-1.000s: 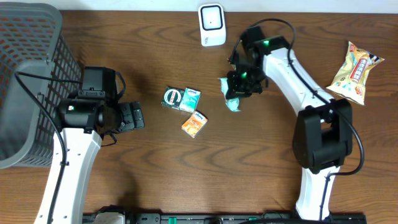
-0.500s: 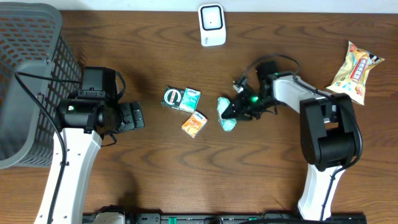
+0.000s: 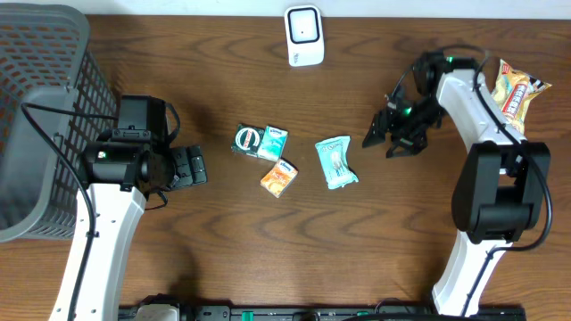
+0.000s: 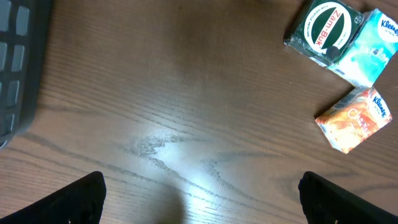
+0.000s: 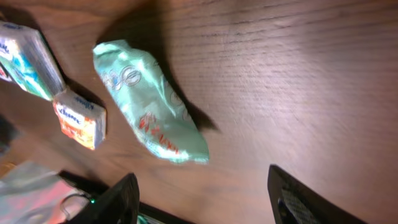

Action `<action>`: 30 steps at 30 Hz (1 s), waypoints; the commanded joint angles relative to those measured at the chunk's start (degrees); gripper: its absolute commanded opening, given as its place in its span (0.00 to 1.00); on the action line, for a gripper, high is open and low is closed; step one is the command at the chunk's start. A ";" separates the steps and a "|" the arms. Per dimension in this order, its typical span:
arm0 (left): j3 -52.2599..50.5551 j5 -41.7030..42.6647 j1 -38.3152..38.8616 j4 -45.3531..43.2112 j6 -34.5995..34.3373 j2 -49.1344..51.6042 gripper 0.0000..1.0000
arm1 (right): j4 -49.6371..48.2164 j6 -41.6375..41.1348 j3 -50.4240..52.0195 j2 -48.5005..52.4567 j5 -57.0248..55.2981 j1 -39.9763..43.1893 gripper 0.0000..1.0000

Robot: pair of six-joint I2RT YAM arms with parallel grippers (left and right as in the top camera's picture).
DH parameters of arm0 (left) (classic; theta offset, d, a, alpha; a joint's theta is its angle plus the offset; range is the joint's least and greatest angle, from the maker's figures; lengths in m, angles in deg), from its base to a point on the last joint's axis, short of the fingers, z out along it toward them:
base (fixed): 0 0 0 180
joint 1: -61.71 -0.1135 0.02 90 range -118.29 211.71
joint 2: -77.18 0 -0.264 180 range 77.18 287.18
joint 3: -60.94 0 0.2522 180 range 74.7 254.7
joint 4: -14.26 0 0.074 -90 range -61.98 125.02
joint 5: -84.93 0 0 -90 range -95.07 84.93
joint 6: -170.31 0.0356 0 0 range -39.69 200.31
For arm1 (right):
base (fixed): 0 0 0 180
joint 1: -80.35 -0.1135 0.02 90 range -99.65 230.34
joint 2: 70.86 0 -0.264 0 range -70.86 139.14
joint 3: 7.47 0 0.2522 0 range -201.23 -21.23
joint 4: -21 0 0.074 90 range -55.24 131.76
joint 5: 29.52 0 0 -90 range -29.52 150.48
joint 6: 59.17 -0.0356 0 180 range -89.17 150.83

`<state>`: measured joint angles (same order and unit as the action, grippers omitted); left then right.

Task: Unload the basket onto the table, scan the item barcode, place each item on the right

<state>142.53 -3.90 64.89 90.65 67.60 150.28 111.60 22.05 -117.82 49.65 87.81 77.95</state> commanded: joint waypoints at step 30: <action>-0.28 -0.28 0.17 0.11 -0.50 0.20 0.97 | -20.76 -9.46 13.70 -1.99 -27.21 -25.99 0.28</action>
<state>142.53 -3.88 64.89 90.65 67.62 150.28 90.99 13.66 -105.08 48.34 61.72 52.20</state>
